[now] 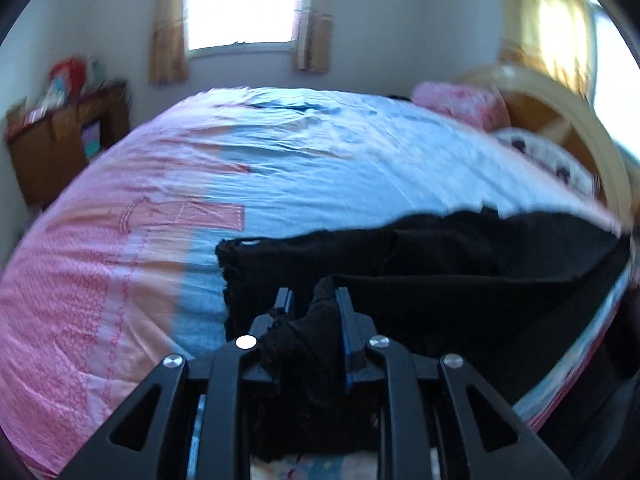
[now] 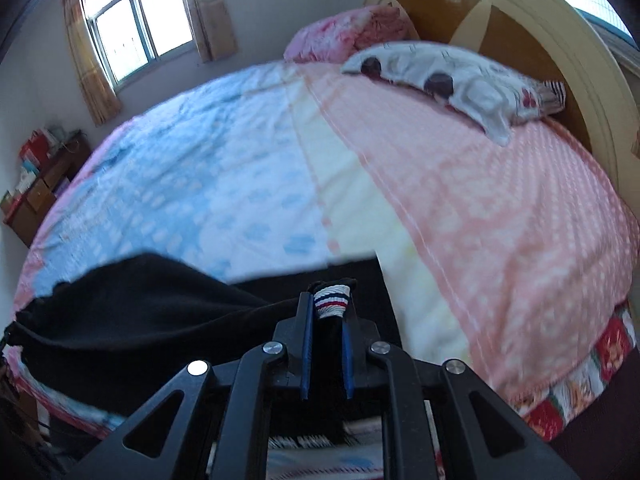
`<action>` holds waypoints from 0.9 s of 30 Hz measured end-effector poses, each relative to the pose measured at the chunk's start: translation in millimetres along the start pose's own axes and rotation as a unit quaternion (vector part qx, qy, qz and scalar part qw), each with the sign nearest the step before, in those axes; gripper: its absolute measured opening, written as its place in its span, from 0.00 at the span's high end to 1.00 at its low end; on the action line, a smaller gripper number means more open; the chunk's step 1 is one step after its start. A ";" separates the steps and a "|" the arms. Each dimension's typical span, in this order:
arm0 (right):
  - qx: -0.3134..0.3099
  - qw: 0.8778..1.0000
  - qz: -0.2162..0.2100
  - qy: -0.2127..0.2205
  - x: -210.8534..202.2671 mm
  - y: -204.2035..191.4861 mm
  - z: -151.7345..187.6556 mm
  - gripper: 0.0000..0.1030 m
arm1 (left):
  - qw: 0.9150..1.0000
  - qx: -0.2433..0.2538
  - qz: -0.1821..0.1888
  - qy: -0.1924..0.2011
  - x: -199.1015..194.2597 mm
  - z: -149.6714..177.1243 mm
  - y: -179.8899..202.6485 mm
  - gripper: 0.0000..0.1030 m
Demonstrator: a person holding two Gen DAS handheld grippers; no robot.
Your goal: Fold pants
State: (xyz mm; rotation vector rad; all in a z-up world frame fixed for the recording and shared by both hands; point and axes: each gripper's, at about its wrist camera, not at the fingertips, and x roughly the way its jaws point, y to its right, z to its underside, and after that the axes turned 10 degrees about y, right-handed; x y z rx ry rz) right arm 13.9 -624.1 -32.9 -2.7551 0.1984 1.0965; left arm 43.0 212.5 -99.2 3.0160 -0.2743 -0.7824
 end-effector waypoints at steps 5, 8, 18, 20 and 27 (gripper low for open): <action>0.024 0.999 0.023 0.021 -17.9 16.3 11.2 0.65 | 0.999 0.042 -0.024 0.017 -17.6 12.7 6.6 0.48; 0.029 0.997 0.054 0.036 -36.0 19.9 13.7 0.63 | 0.997 0.062 -0.038 0.017 -28.1 19.7 0.9 0.27; -0.074 0.993 -0.088 0.041 -73.3 -119.8 25.5 0.62 | 0.997 0.072 -0.023 0.006 -39.2 34.6 -2.5 0.21; -0.119 0.984 -0.130 0.018 -56.9 -169.1 37.7 0.62 | 0.997 0.078 -0.023 -0.001 -33.1 33.0 0.3 0.24; -0.298 0.928 -0.217 -0.050 10.2 -342.5 97.1 0.62 | 0.995 0.100 0.001 0.001 -34.2 36.9 10.1 0.57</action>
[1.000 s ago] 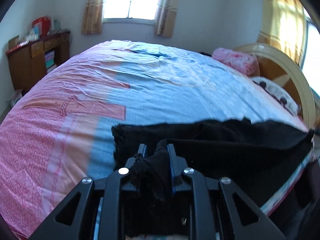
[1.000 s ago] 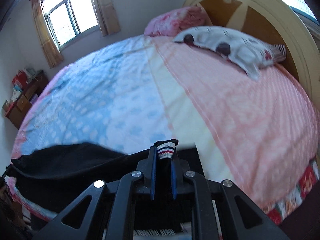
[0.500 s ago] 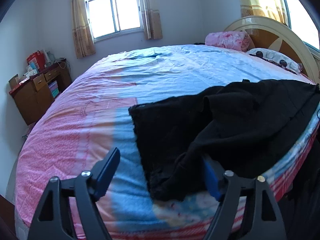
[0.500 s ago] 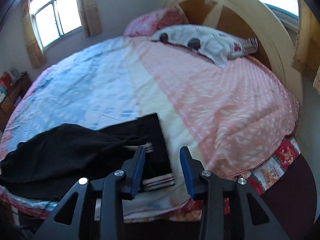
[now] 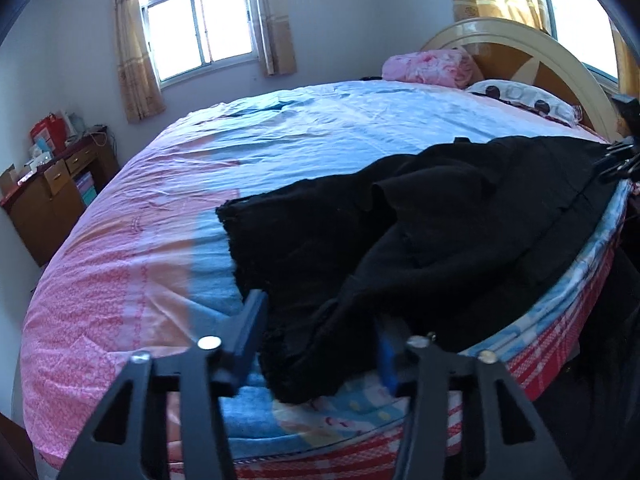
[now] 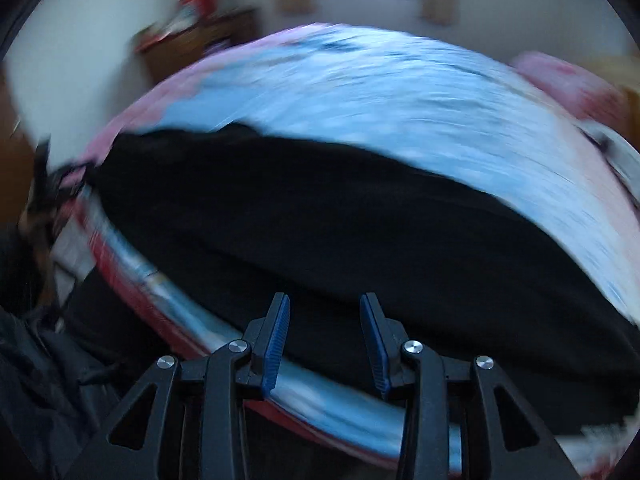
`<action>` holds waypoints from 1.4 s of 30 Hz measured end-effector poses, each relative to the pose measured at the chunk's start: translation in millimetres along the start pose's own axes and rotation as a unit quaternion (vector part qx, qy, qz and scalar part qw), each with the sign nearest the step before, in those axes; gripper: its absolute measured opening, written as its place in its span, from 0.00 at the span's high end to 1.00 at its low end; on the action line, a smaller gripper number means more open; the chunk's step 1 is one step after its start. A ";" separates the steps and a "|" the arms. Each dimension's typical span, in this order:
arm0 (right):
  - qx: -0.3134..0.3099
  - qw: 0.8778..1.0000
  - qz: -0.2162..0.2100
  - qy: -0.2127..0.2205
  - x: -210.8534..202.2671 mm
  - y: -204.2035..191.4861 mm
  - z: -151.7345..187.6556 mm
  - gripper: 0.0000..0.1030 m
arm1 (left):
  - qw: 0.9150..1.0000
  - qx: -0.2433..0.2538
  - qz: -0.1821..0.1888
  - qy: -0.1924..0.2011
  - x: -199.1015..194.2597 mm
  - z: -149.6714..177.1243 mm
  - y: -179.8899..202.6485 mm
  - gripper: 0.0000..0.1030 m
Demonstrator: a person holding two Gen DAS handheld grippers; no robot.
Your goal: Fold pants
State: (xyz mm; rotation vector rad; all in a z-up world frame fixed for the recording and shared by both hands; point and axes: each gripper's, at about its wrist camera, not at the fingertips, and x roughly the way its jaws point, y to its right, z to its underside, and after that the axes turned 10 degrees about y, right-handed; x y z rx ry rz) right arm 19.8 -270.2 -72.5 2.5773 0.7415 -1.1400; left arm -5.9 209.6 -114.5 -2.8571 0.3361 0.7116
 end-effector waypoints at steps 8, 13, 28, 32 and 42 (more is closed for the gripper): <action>-0.136 0.990 0.007 -0.021 57.6 -71.0 -5.0 0.62 | 0.999 0.047 -0.002 0.025 -6.0 -16.7 14.3 0.79; -0.155 0.987 0.012 -0.033 70.9 -79.0 -7.3 0.62 | 0.998 0.053 0.001 0.031 -2.2 -22.5 8.1 0.79; -0.119 0.991 -0.058 -0.036 28.1 -88.1 -11.4 0.97 | 0.993 0.115 0.013 0.032 -7.3 -19.7 1.7 0.79; -0.141 0.985 -0.072 -0.074 39.7 -96.4 11.8 0.97 | 0.992 0.125 0.027 0.010 -1.6 8.7 8.9 0.79; -0.120 0.983 -0.092 -0.100 63.2 -90.2 18.2 0.97 | 0.987 0.156 -0.028 0.008 -7.5 6.7 1.8 0.19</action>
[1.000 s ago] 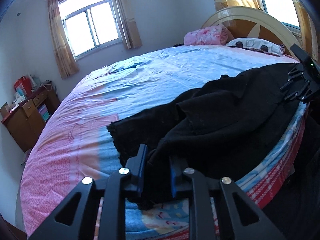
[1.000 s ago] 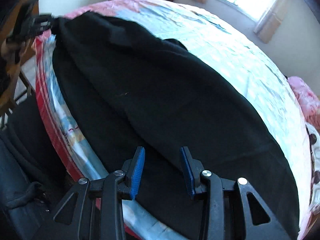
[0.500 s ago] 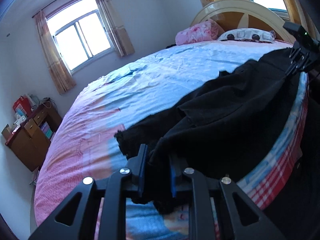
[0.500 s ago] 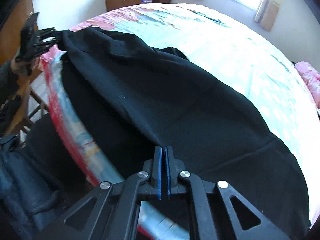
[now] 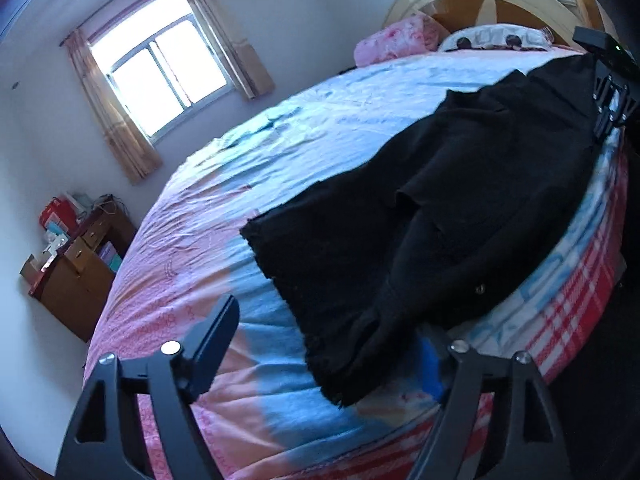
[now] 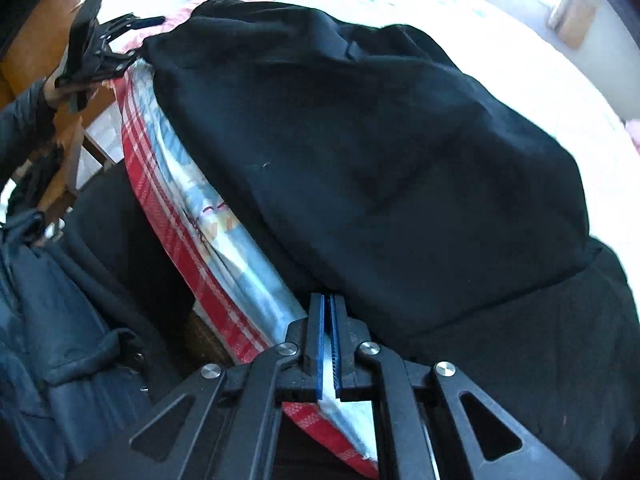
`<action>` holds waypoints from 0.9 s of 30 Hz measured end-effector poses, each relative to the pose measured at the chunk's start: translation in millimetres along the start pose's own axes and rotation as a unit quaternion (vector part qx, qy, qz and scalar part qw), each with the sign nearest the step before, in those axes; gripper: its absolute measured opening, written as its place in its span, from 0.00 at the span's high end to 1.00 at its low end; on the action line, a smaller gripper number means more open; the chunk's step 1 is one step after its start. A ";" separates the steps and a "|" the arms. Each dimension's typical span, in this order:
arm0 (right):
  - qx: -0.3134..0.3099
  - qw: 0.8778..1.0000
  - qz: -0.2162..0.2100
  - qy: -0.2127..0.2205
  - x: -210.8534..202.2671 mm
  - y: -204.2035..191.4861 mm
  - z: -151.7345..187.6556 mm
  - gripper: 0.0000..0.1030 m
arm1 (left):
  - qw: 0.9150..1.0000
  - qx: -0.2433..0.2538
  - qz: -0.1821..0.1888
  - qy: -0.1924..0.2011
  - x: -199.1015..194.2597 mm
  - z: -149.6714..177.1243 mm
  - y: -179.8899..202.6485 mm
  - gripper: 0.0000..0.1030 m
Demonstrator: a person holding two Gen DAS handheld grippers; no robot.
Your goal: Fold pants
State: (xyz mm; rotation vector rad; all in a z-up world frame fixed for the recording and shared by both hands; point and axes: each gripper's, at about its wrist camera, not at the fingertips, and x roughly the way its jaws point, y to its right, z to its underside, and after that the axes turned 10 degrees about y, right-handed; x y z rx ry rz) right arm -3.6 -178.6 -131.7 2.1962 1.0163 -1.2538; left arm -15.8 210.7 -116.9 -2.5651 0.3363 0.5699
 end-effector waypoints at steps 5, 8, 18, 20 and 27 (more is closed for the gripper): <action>-0.004 1.000 -0.022 0.015 -21.9 16.0 8.6 0.95 | 0.999 0.036 -0.015 0.002 -1.6 1.9 1.3 0.08; 0.002 1.000 -0.015 0.002 -18.8 22.0 16.3 0.93 | 0.993 0.103 -0.059 0.013 6.0 -4.7 16.7 0.06; 0.001 1.000 -0.015 0.009 -20.0 19.8 14.7 0.90 | 0.996 0.092 0.013 -0.017 1.9 3.5 18.6 0.07; 0.003 1.000 -0.017 0.008 -21.3 22.0 13.9 0.90 | 0.990 0.134 0.033 -0.034 -5.1 9.3 32.7 0.07; 0.030 0.998 -0.039 0.031 -33.2 34.3 0.9 0.90 | 0.997 0.054 0.047 -0.022 -28.6 -9.6 15.2 0.07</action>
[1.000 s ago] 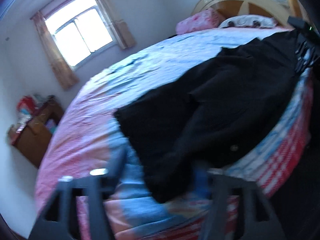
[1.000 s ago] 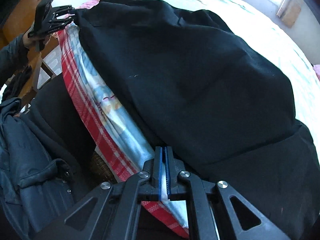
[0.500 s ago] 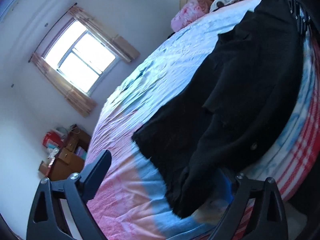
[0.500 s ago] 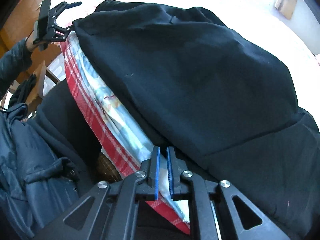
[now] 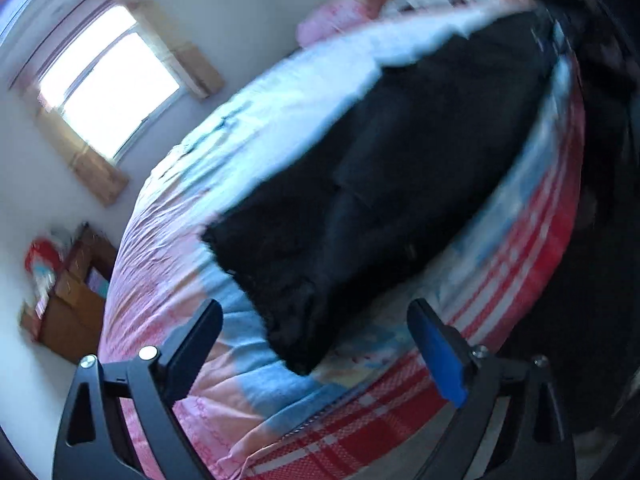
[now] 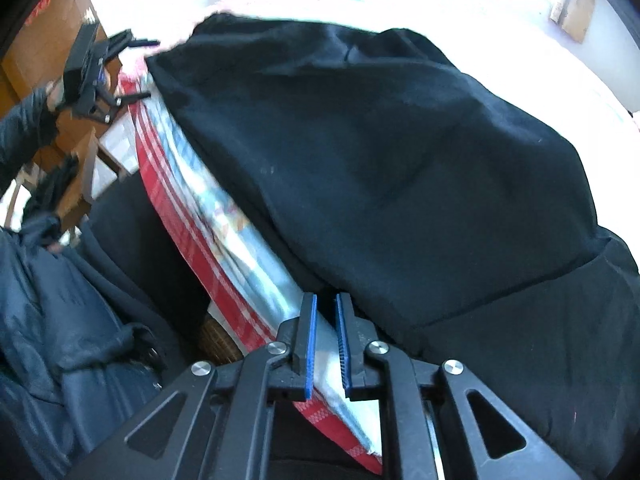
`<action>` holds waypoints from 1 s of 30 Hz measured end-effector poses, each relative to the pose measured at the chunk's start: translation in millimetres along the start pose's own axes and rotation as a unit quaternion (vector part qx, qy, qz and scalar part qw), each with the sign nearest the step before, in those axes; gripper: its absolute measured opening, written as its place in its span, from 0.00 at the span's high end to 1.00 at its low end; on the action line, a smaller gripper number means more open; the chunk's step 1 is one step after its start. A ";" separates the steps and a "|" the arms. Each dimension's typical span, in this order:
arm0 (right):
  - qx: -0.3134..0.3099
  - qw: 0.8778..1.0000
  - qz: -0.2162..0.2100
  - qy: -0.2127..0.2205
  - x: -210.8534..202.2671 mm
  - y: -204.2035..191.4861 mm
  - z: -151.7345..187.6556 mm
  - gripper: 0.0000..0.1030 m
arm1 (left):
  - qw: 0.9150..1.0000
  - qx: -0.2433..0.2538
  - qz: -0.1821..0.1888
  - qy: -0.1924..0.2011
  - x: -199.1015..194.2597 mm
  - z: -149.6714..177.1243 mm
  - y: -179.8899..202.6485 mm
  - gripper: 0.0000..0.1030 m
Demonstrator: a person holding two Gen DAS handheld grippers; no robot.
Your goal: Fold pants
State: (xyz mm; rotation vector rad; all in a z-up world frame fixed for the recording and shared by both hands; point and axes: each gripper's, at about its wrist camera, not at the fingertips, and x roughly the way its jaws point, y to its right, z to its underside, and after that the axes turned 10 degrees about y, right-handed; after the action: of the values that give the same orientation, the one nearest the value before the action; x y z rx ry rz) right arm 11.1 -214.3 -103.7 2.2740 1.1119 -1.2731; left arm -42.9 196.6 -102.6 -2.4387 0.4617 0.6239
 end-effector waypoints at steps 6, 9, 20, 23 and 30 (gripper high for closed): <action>0.056 0.993 -0.062 0.078 -42.0 22.8 -40.4 0.47 | 0.997 -0.069 -0.029 0.022 -12.7 -1.2 -23.2 0.06; 0.095 0.985 -0.087 0.119 -43.7 39.4 -68.1 0.34 | 0.999 -0.031 -0.029 -0.015 5.1 12.0 -6.3 0.06; 0.232 0.960 -0.110 0.114 47.8 88.7 -164.6 0.42 | 1.000 -0.012 -0.016 -0.003 37.9 16.9 -7.6 0.38; 0.257 0.956 -0.112 0.089 78.0 98.5 -179.8 0.51 | 1.000 0.004 -0.015 0.002 36.8 17.6 -5.1 0.37; 0.290 0.949 -0.108 0.055 106.2 113.0 -178.9 0.90 | 0.999 -0.007 -0.030 -0.012 32.3 28.8 -15.4 0.24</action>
State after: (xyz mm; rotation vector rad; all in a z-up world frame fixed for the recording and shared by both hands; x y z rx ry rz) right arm 233.1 -132.0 -102.6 2.7242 1.1639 -1.7686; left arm -18.5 220.2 -133.6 -2.4462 0.3752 0.6313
